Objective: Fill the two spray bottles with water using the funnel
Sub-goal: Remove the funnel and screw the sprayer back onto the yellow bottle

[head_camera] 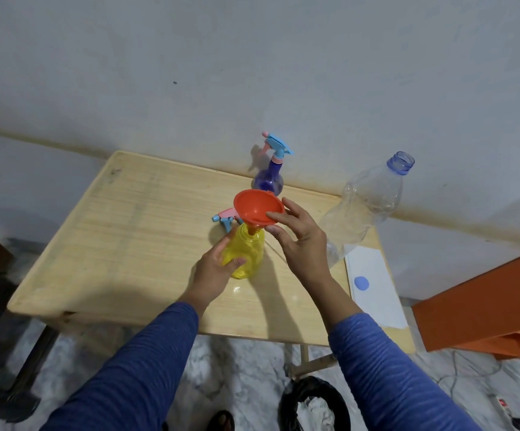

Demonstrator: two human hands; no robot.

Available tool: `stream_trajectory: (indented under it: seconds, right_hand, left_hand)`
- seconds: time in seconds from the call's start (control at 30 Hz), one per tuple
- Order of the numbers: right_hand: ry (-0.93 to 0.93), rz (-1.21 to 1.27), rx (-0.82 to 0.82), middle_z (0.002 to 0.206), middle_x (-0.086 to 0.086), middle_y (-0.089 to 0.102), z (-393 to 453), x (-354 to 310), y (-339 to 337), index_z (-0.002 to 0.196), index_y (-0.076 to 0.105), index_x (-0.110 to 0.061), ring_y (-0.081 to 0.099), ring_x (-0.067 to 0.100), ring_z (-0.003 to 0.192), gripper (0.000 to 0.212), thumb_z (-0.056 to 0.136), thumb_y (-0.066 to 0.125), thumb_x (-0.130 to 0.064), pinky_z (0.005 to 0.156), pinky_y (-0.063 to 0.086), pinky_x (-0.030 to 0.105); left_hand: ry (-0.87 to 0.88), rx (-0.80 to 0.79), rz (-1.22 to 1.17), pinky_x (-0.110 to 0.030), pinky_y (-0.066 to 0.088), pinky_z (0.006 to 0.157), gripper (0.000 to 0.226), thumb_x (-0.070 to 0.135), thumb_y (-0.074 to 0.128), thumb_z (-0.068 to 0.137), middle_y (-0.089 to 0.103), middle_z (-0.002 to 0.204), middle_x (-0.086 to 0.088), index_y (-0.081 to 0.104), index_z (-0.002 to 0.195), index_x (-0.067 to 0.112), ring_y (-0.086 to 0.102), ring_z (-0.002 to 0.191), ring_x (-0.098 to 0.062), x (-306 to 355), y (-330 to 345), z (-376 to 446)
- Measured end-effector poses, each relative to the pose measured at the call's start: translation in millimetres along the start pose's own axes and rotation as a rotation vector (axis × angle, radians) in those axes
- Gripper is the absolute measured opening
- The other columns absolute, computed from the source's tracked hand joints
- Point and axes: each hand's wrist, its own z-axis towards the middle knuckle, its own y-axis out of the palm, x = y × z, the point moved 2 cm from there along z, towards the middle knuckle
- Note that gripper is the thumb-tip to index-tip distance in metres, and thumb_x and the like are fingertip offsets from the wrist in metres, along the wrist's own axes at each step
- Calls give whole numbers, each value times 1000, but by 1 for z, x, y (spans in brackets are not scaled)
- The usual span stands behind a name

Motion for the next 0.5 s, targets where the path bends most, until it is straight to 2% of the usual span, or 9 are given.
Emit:
stream_trajectory:
  seconds: [0.1,0.17,0.27,0.37,0.43,0.5]
  right_hand:
    - [-10,24,6,123,-4,57,3,3,-2,102,72,-16,50,5,113,22,80,71,-20,94,36,2]
    - [1,67,33,120,-4,59,10,3,-6,100,72,-14,55,7,112,19,82,69,-19,95,42,10]
    - [112,205,108,117,-3,61,27,3,-11,100,70,-16,57,10,112,15,85,66,-15,91,46,15]
    - [251,274,198,106,-5,65,49,11,-9,101,69,-20,60,7,100,13,89,62,-18,87,47,20]
    - [325,268,220,97,-6,66,60,25,-1,101,69,-17,58,-1,84,14,91,59,-20,78,44,14]
    - [388,241,229,94,-6,67,66,43,12,102,69,-16,56,-1,79,16,92,57,-21,72,40,8]
  left_hand:
    - [-8,-6,-26,-39,44,103,68,42,73,77,59,127,11,37,133,57,53,122,-13,-2,-1,0]
    - [3,-22,-43,-40,42,105,69,52,74,70,57,130,15,35,125,68,51,124,-10,-3,-1,-1]
    - [13,-38,-78,-42,42,106,72,61,71,62,56,131,19,36,125,68,50,125,-7,-5,-2,0]
    - [44,-42,-131,-43,41,107,68,56,77,65,52,136,16,40,121,68,49,127,-7,-6,-1,1]
    - [66,-26,-161,-42,40,108,67,51,80,64,51,138,13,44,118,68,49,126,-6,-7,1,1]
    - [49,-1,-170,-41,42,107,67,49,78,61,55,134,14,46,117,67,52,123,-5,-8,2,2]
